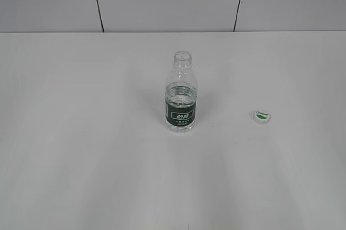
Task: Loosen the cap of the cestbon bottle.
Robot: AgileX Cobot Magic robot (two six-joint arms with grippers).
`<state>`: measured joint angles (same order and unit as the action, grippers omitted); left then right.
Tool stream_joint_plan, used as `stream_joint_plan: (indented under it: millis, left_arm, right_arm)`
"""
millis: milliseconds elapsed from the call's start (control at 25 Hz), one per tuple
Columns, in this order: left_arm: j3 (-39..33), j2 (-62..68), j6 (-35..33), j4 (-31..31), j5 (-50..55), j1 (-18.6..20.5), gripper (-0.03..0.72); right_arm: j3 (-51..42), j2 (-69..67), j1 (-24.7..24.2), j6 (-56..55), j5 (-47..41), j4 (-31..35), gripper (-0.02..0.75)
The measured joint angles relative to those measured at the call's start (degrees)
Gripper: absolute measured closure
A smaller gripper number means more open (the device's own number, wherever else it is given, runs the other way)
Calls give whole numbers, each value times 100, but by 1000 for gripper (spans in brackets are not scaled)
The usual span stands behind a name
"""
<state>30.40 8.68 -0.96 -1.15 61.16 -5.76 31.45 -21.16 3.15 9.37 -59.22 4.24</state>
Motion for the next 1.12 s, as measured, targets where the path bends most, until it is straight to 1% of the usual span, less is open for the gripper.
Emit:
stream_joint_plan:
  millis: [240,520,800,1120]
  left_arm:
    - [-32,-817,0,7,15,0,155]
    - [-63,-905,0,7,25,0,162]
    - [-63,-910,-5,7,21,5,175]
    - [-63,-910,-5,40,21,5,175]
  right_arm:
    - [-176,843,0,0,-292,6,148]
    - [-190,2106,0,0,-361,18,153]
    - [-201,2159,0,6,-357,82,210]
    - [-201,2159,0,6,-357,87,218]
